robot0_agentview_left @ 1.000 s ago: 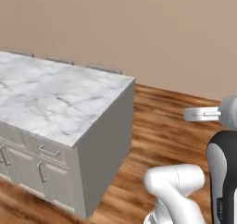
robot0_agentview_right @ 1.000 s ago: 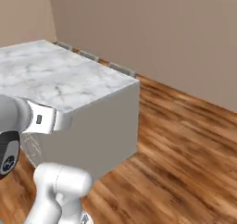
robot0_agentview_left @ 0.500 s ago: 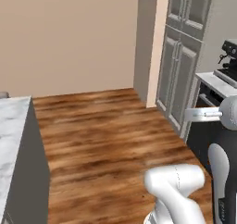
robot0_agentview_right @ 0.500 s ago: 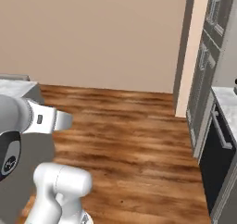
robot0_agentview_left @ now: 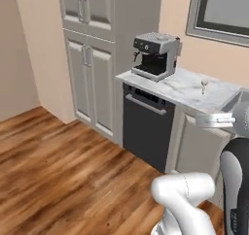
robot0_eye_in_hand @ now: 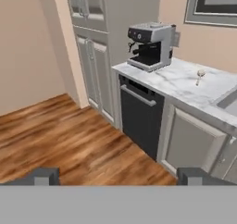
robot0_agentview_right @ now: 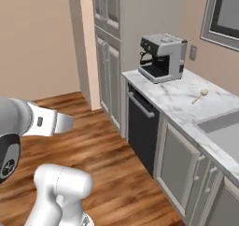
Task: Grab the spray bottle from the cabinet, then place it next to the cutting board for sanitizing. Then grab the dish brush from the countertop next to the sink and place it next to the cutting board.
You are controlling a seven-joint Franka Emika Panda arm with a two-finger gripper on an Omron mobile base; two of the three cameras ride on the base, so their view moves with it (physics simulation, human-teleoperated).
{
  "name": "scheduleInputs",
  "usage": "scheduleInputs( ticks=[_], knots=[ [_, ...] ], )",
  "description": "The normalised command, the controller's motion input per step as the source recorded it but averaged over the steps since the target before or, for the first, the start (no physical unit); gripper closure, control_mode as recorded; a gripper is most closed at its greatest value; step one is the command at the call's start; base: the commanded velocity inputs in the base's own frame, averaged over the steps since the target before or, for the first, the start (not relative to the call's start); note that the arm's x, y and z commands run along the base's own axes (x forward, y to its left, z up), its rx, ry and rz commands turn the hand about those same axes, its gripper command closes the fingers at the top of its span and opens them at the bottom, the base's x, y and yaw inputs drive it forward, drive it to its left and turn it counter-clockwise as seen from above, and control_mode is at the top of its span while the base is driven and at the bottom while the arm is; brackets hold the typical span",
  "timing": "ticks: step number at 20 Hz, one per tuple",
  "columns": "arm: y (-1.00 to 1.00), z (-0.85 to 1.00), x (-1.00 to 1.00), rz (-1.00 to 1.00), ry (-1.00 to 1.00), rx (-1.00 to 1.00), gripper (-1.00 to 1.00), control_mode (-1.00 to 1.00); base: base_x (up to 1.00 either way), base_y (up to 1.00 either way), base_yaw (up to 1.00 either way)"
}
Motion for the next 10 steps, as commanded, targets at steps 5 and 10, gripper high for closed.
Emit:
scheduleInputs(
  ticks=[5, 10],
  knots=[
    [0.00, 0.00, 0.00, 0.00, 0.00, 0.00, -1.00, 1.00, 0.73, 0.47, -0.66],
    [0.00, 0.00, 0.00, 0.00, 0.00, 0.00, -1.00, 1.00, 0.94, 0.50, -0.65]
  ],
)
